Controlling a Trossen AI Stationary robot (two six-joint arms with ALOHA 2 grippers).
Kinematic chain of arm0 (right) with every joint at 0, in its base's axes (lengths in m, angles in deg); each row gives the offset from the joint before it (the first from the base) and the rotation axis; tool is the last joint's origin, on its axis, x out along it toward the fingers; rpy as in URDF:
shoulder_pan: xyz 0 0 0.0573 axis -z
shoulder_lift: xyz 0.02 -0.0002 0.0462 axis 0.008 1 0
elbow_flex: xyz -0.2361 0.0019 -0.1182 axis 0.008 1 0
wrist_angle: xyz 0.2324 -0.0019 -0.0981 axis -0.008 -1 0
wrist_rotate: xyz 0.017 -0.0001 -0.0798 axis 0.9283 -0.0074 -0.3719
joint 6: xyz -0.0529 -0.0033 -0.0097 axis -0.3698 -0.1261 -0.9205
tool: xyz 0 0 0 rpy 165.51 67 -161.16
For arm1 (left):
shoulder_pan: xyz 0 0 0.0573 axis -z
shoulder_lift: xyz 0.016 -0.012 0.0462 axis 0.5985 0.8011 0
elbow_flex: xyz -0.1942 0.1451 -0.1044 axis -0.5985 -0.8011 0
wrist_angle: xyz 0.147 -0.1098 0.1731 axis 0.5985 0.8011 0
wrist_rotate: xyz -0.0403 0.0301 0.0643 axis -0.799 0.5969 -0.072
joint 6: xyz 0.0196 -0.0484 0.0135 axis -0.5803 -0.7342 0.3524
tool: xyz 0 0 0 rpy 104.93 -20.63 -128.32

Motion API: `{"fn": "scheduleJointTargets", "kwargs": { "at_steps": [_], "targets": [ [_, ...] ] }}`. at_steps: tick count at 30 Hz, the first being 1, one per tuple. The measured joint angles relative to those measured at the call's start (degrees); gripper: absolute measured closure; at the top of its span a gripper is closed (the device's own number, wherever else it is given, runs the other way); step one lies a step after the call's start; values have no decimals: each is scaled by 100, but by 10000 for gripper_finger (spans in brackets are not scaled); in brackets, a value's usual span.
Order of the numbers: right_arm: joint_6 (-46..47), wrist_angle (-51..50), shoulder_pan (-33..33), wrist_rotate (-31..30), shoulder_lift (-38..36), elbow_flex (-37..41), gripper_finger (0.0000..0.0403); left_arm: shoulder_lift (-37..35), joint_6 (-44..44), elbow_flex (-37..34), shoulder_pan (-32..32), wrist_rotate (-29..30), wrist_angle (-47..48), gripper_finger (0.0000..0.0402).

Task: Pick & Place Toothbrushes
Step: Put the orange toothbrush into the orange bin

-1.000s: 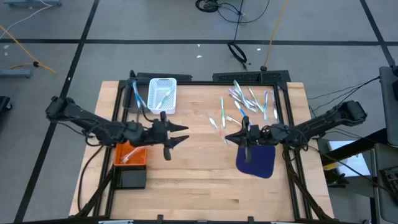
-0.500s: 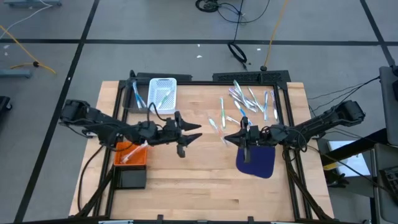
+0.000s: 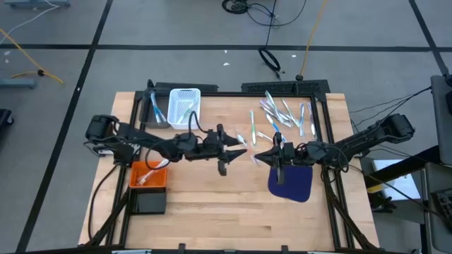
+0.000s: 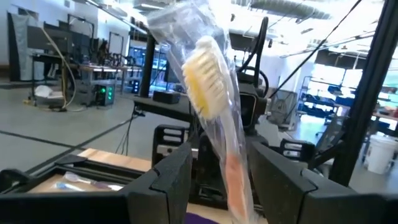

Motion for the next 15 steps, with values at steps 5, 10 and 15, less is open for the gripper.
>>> {"fn": "scheduleJointTargets", "kwargs": {
  "at_steps": [5, 10, 15],
  "targets": [
    [1, -50, 0, 2, 0, 0, 403, 102, -7, 147, -55, -112, 4, 238],
    [0, -50, 0, 2, -1, 0, 403, 102, -70, 150, -59, -198, 10, 272],
    [2, -52, 0, 2, 0, 0, 403, 102, -42, 149, -57, -327, 33, 359]
  ]
}}
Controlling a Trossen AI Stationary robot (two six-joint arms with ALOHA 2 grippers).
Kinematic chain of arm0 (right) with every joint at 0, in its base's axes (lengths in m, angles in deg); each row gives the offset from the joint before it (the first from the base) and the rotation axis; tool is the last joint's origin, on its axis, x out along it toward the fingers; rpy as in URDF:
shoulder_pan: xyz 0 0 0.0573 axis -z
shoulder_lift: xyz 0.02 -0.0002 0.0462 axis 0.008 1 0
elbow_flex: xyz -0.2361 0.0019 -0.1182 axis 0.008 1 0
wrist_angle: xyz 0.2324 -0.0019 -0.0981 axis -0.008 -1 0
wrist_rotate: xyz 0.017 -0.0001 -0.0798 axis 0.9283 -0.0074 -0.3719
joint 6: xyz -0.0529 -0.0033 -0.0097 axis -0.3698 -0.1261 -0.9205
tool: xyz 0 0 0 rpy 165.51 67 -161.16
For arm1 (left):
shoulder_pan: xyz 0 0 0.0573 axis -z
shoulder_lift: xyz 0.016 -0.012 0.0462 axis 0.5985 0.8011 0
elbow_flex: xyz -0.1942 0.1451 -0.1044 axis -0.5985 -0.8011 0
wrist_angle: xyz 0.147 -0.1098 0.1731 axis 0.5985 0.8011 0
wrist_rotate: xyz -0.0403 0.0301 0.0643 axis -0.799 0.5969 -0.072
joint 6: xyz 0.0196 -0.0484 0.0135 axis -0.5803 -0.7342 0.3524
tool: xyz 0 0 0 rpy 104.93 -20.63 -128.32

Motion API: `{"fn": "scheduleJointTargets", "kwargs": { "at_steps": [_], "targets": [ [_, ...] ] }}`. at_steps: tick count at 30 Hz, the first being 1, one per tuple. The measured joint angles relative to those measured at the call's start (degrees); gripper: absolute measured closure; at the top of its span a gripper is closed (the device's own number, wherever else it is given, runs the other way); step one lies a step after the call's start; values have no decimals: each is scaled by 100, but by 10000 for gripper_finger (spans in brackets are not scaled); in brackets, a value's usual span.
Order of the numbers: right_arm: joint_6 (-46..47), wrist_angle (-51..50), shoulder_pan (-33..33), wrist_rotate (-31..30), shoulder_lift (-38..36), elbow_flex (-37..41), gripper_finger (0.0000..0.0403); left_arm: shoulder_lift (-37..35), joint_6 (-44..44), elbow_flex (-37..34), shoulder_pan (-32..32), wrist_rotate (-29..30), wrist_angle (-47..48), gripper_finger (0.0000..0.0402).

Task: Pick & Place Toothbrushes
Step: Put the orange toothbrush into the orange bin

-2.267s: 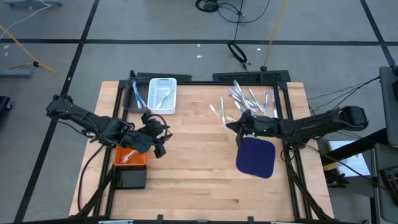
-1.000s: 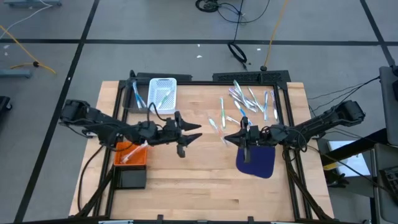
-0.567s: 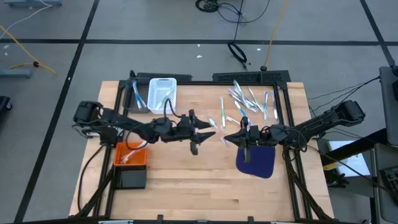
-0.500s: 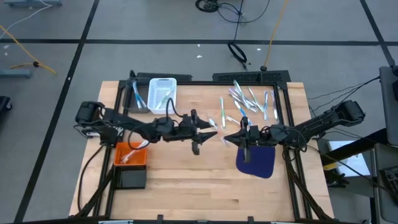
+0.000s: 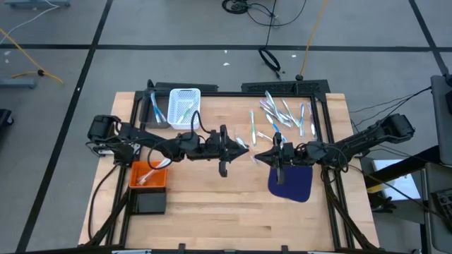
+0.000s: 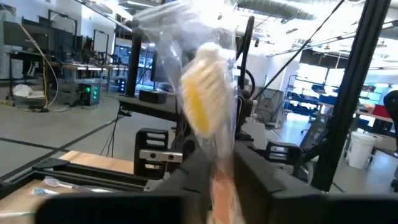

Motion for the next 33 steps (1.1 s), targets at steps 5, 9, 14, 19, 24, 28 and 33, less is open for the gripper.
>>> {"fn": "scheduleJointTargets", "kwargs": {
  "at_steps": [5, 9, 14, 19, 24, 28, 33],
  "targets": [
    [-13, -7, 1, 0, 0, 0, 403, 0, 61, 0, -2, -78, 4, 389],
    [-113, -41, 2, 0, 0, 0, 403, 0, 77, 0, -2, -77, 31, 396],
    [-194, -98, 1, 0, 0, 0, 396, 0, 74, 0, -2, -77, 148, 398],
    [-304, -111, 2, 0, -2, 0, 348, 0, 54, 0, -2, -75, 361, 399],
    [-302, -234, 47, -25, -1, 4, 291, -256, 38, -3, 4, -69, 976, 400],
    [-260, -329, 98, -33, -2, 26, 269, -783, -30, -3, 6, -52, 2296, 400],
    [-258, -381, 92, -181, -2, 26, 269, -1705, -165, 0, 105, 216, 4181, 400]
  ]
}}
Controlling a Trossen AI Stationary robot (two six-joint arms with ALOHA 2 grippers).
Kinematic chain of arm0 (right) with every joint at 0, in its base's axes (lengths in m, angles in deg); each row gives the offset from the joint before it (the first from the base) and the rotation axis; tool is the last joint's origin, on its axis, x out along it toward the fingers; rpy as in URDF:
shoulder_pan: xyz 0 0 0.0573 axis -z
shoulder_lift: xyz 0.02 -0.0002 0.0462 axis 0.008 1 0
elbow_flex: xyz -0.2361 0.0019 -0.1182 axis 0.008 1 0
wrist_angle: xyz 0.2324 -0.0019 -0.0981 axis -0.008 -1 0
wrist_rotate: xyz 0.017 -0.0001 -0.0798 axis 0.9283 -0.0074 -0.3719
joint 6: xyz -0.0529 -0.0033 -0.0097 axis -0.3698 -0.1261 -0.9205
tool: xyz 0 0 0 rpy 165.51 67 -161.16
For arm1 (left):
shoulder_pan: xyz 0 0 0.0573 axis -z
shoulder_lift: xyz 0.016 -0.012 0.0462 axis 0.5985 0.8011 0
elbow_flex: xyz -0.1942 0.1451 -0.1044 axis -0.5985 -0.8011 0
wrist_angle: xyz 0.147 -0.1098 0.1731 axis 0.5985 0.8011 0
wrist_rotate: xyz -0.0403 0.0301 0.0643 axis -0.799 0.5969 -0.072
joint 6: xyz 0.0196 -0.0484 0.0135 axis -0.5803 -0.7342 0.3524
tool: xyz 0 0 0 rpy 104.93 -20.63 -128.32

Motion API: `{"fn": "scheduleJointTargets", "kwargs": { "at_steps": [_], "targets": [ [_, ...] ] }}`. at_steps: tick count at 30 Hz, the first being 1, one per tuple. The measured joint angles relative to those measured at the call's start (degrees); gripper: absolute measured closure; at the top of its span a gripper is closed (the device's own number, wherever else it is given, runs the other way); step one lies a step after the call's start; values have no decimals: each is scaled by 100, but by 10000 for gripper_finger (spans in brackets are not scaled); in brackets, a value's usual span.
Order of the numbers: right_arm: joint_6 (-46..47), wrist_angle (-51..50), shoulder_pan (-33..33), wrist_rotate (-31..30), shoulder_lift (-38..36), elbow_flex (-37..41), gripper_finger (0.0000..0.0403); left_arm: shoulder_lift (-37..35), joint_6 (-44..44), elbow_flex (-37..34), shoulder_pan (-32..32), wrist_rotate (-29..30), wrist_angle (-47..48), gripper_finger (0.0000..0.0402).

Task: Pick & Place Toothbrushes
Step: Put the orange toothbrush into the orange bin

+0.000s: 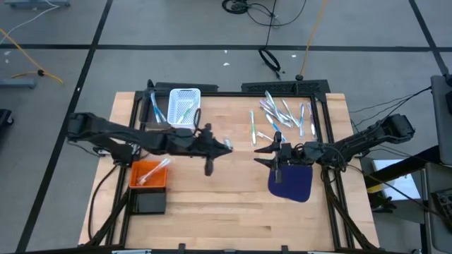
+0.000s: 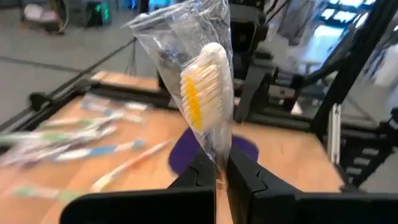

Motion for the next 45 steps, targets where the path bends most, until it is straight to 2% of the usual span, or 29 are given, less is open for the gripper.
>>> {"fn": "scheduleJointTargets", "kwargs": {
  "at_steps": [9, 14, 23, 33, 40, 45],
  "targets": [
    [0, -6, 0, 2, 0, 0, 284, -1385, -833, -2, 534, 870, 3223, 401],
    [0, -6, 2, 2, 0, 0, 284, -1943, -1656, -2, 828, 954, 4617, 400],
    [0, -3, 0, 2, 0, 0, 286, -2200, -3549, -2, 1216, 1193, 7202, 399],
    [2, -57, 1, 3, 0, 0, 288, -2109, -4487, -2, 1632, 893, 7988, 399],
    [2, -67, 2, 2, 0, 0, 289, -2070, -5272, -4, 1943, 915, 8846, 399],
    [2, -94, 1, 3, 0, 0, 289, -1994, -5708, -160, 2172, 936, 8987, 399]
  ]
}}
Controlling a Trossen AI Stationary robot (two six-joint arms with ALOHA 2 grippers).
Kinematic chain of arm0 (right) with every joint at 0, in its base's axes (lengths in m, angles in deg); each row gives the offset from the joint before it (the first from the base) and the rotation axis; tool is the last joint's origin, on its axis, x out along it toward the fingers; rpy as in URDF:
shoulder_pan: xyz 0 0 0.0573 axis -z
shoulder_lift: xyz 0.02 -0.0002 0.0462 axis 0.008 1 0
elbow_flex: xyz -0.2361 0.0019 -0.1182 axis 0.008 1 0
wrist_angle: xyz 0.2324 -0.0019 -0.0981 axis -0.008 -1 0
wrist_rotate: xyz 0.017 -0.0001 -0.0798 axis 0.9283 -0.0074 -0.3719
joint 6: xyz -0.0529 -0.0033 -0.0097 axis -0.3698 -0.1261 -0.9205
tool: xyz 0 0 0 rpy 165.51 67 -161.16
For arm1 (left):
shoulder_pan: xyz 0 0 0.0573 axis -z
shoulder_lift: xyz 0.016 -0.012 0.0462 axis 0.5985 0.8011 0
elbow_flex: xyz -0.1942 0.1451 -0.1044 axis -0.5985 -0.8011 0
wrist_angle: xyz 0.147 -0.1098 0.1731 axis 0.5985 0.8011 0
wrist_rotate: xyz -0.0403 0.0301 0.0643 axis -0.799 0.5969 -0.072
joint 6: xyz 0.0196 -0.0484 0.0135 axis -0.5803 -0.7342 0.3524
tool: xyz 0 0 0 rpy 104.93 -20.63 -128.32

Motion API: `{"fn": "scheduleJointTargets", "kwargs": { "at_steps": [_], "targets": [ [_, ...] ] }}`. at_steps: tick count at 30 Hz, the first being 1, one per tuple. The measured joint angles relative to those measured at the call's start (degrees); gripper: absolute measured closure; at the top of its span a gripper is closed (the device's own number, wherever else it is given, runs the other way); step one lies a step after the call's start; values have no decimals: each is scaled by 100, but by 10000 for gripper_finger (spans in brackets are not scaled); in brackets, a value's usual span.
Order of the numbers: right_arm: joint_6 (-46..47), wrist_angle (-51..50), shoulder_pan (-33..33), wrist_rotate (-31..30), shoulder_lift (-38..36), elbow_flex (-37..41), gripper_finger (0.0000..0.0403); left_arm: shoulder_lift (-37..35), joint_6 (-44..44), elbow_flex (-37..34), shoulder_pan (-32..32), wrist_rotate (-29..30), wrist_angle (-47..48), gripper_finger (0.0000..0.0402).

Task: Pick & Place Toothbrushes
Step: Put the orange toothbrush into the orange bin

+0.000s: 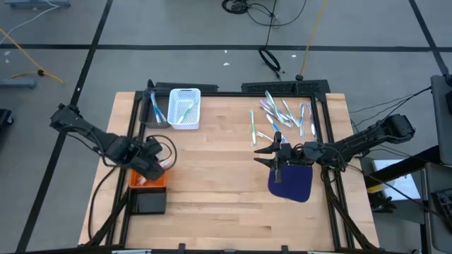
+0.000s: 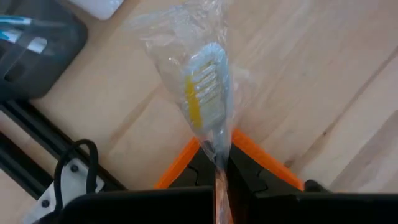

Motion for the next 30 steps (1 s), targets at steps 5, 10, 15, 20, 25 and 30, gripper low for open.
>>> {"fn": "scheduleJointTargets", "kwargs": {
  "at_steps": [5, 10, 15, 20, 25, 30],
  "targets": [
    [2, -23, -1, 1, 0, -2, 289, 140, -169, -316, 186, -195, 65, 397],
    [2, -18, 1, -1, 0, -2, 289, 230, -403, -622, 294, -393, 88, 397],
    [2, -17, -1, 0, 0, -2, 289, 230, -570, -900, 328, -698, -14, 390],
    [2, -21, 1, -5, 0, -2, 289, 228, -708, -983, 328, -650, -20, 382],
    [2, -21, 1, -8, 0, -2, 289, 228, -691, -983, 328, -475, -22, 358],
    [2, -34, 0, -16, 0, -2, 289, 228, -667, -983, 328, -392, -21, 318]
  ]
}}
